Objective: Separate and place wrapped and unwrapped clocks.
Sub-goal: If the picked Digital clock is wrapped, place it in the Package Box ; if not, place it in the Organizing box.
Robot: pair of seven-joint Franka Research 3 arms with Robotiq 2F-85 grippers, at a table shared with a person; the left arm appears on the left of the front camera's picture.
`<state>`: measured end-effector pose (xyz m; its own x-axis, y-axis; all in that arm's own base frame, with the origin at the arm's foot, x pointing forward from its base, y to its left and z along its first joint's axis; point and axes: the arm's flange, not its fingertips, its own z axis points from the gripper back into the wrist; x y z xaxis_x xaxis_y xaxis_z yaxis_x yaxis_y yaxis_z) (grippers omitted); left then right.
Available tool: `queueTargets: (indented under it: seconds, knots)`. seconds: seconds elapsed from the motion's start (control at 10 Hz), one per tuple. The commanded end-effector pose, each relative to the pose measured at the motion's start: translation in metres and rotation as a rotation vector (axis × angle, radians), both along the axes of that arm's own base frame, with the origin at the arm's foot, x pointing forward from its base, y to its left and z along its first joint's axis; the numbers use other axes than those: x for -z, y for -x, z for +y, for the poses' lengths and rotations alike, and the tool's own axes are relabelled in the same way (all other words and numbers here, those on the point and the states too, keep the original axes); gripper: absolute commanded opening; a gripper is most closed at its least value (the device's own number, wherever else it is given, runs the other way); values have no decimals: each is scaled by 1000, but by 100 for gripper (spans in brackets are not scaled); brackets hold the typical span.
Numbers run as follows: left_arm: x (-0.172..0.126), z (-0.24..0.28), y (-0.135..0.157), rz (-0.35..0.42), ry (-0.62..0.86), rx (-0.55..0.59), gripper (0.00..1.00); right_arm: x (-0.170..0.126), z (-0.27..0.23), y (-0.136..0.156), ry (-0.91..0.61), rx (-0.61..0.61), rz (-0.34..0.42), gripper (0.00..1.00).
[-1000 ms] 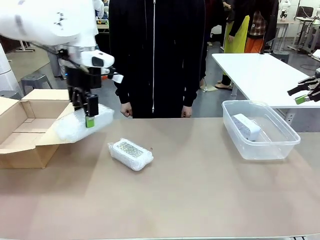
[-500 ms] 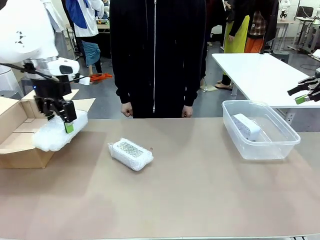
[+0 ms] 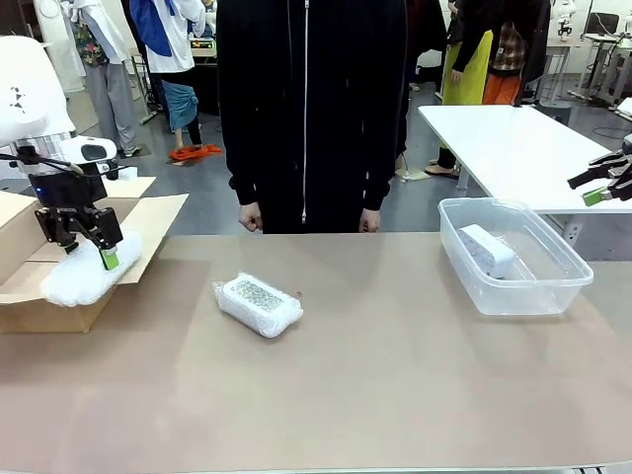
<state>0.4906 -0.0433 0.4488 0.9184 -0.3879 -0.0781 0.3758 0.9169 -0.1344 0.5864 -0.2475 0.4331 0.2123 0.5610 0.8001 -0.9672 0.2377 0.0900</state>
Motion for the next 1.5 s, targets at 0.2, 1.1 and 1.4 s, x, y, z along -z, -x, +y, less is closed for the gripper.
queueTargets:
  seconds: [0.2,1.1,1.4]
  knots:
    - [-32,24,-20,30,77,66,81,0,1,0,0,2,-2,100]
    - [-33,48,-23,36,51,-35,81,0,1,0,0,2,-2,100]
    - [-28,45,-23,45,41,-17,81,0,1,0,0,2,-2,100]
